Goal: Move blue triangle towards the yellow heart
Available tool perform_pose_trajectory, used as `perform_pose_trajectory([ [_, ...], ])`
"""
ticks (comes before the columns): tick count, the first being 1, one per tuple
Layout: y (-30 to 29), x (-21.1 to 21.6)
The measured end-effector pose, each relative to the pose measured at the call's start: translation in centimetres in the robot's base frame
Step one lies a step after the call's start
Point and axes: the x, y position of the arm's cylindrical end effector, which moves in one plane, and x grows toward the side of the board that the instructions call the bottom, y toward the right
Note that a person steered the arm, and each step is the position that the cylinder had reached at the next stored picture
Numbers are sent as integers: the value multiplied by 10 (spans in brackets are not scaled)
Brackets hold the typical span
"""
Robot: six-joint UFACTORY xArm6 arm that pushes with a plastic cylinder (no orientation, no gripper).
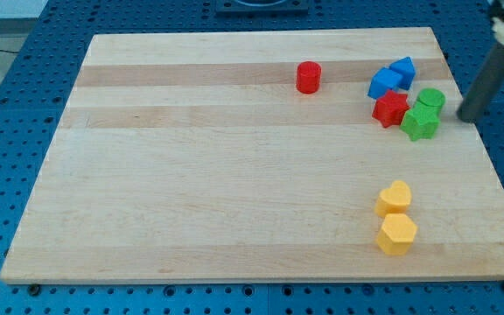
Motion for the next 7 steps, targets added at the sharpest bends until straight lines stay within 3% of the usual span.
perform_pose_trajectory([
  [2, -28, -93],
  [3, -97, -96],
  [4, -134, -87],
  [5, -134, -85],
  [7, -179, -23],
])
